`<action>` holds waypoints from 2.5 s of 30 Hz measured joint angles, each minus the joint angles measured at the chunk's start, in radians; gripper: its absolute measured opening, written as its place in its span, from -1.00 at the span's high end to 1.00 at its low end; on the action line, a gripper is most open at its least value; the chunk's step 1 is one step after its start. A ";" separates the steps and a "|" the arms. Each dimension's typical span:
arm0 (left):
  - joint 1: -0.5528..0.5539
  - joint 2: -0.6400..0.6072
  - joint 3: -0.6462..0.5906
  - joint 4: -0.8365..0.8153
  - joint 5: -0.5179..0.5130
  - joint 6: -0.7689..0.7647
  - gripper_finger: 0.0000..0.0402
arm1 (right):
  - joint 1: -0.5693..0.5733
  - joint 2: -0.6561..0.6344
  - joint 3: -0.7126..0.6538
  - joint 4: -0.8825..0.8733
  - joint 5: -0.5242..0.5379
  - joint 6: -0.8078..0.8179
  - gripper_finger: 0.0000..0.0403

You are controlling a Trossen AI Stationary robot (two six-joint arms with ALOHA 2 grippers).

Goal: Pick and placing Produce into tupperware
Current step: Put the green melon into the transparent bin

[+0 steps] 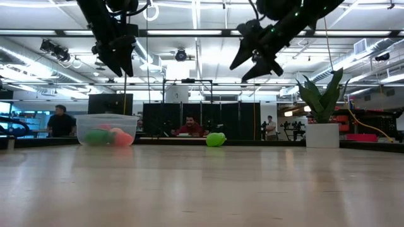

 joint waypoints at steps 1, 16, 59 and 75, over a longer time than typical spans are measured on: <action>0.000 0.000 0.000 0.000 0.000 0.000 -0.84 | -0.017 0.010 0.000 0.017 -0.021 0.000 -0.39; 0.000 0.000 0.000 0.001 0.000 -0.011 -0.84 | -0.150 0.464 0.423 -0.211 -0.134 -0.104 -0.39; 0.000 0.000 0.000 0.007 0.000 -0.003 -0.85 | -0.216 0.839 0.620 -0.282 -0.145 -0.165 0.08; 0.002 0.000 0.000 0.021 0.076 -0.038 -0.85 | -0.153 0.693 0.620 -0.263 -0.249 -0.274 0.08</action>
